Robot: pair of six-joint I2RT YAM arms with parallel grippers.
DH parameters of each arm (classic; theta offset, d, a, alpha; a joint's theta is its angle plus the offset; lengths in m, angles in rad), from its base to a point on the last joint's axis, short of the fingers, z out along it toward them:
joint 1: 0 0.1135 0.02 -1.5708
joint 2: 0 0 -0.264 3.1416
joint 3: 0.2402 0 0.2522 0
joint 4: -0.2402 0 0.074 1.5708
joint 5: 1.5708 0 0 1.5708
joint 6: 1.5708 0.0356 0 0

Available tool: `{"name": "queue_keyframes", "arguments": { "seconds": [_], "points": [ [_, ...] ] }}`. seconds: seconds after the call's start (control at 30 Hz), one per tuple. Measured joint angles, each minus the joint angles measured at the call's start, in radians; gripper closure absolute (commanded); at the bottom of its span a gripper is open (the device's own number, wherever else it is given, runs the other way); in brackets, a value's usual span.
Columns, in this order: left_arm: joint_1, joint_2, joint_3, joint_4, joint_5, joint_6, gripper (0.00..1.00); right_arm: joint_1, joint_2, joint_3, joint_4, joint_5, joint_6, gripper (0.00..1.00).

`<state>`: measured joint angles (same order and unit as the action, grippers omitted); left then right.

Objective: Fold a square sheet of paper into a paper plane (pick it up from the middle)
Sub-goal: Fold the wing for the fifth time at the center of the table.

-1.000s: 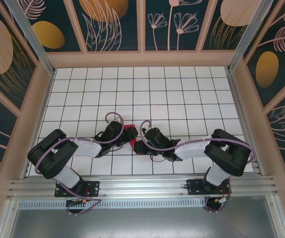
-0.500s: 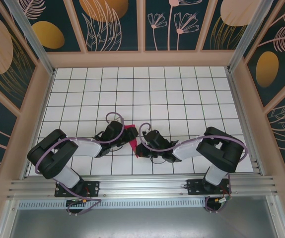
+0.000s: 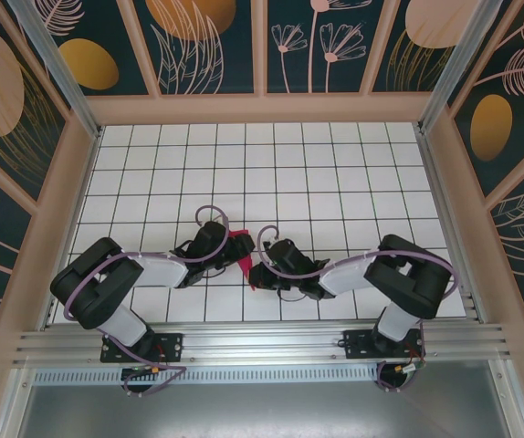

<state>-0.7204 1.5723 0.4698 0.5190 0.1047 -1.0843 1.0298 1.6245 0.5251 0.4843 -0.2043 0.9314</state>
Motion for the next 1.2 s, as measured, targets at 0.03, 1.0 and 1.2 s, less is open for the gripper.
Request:
{"name": "queue_keyframes", "arguments": {
  "seconds": [0.03, 1.0, 1.2],
  "points": [
    [0.0, 0.0, 0.0, 0.0, 0.0, 0.0, 0.47, 0.0, -0.018, 0.0, -0.015, 0.001, -0.006, 0.72],
    [0.0, 0.001, 0.002, -0.002, 0.001, 0.0, 0.47, -0.007, 0.035, 0.031, -0.066, -0.014, 0.005, 0.92],
    [0.0, 0.002, 0.006, -0.007, 0.0, 0.004, 0.47, -0.007, 0.046, 0.029, -0.04, -0.018, 0.029, 0.96]
  ]
}}
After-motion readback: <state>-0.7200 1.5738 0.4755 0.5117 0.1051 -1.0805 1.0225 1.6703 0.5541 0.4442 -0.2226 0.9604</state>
